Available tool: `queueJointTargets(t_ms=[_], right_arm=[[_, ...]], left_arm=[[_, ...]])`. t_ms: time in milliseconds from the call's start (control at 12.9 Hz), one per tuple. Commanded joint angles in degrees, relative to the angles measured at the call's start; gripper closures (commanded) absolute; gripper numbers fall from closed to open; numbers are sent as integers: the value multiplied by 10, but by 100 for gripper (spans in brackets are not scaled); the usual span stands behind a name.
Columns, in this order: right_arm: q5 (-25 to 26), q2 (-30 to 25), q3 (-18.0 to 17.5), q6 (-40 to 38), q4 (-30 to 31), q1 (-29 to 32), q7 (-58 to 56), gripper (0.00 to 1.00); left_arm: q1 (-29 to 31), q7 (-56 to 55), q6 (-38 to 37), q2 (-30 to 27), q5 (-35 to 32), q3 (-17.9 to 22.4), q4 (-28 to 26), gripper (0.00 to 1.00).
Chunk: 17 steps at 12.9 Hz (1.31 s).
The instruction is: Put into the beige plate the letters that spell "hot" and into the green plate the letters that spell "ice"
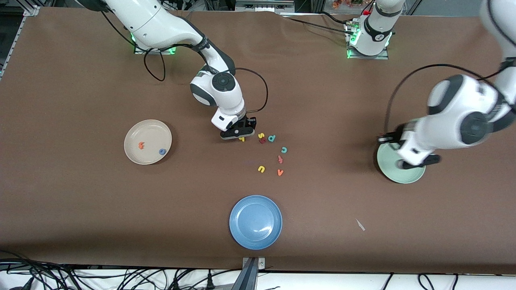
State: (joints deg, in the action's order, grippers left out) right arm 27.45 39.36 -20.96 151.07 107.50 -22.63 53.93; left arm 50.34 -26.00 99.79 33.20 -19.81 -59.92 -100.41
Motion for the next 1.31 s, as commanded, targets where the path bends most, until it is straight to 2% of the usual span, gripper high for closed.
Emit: queueJointTargets(t_ms=[0,155,232,386,541,618,696,773,850,928,1005,1159,1237], right_arm=[[15,13,0,14,-12,-3,14,65],[15,12,1,16,-14,-2,14,68],[15,12,1,17,-17,-2,14,73],[16,12,2,17,-17,-2,14,87],[16,12,2,17,-17,-2,14,87],[16,12,2,17,-17,-2,14,87],[16,12,2,17,-17,-2,14,87],[16,12,3,17,-17,-2,14,87],[16,12,6,17,-17,-2,14,86],[14,11,6,17,-18,-2,14,83],[9,11,6,17,-27,-2,15,67],[4,12,7,16,-42,-1,16,65],[-2,14,14,17,-46,-1,16,64]], left_arm=[[48,96,-3,19,-56,7,-16,100],[43,90,41,68,-113,29,-14,100],[38,88,75,82,-123,40,-19,100],[-13,75,122,93,-125,93,-16,100],[-81,56,169,94,-125,164,-14,100],[-97,56,175,94,-125,183,-13,100],[-98,57,175,94,-124,184,-11,71],[-96,55,175,91,-118,184,-10,11],[-96,54,170,86,-117,183,-8,0],[-98,54,165,76,-115,177,2,0],[-99,53,153,66,-105,166,6,0],[-100,40,98,48,-32,141,34,0],[-100,16,66,39,-8,115,42,0]])
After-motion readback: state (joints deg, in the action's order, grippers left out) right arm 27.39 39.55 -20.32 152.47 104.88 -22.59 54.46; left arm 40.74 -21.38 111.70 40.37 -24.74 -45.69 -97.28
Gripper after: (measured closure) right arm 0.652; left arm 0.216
